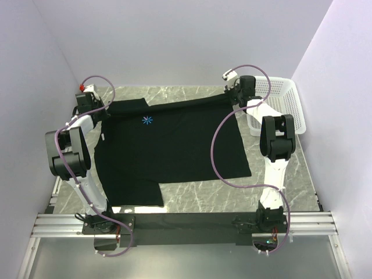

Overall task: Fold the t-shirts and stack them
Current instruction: Flatten the tshirt out, then fold the tshirt

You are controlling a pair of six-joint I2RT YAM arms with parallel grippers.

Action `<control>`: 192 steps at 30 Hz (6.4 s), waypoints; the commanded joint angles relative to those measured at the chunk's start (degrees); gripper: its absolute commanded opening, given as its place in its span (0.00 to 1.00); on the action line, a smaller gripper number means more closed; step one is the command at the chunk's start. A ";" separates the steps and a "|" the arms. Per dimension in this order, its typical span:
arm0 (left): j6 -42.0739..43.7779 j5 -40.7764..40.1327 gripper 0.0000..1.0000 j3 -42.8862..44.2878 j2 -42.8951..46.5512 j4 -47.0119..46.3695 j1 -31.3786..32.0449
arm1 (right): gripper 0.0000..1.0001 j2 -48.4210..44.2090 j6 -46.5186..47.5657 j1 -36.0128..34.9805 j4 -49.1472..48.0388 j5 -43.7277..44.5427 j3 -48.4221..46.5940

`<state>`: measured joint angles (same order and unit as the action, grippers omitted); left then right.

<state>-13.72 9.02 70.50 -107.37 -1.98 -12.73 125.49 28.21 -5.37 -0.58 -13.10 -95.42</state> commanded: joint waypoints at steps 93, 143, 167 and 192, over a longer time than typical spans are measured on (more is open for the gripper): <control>-5.80 18.92 0.00 22.59 -11.90 -5.32 -2.03 | 0.46 -15.45 -13.62 5.10 23.70 -23.99 -3.99; 14.17 36.96 0.34 -19.51 40.70 17.73 -2.65 | 0.46 -31.45 -15.73 7.91 13.68 -27.50 18.51; -2.88 -8.80 0.76 -4.85 11.59 13.75 29.06 | 0.46 -29.60 -15.46 7.91 16.66 -27.33 16.93; -16.69 -34.86 0.40 15.19 -9.70 27.29 38.22 | 0.46 -30.04 -15.99 9.58 17.01 -27.50 17.02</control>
<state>-29.47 -24.29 83.40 -115.92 23.38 25.36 97.08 12.25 3.53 17.19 -40.14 -77.87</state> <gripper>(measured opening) 0.404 0.461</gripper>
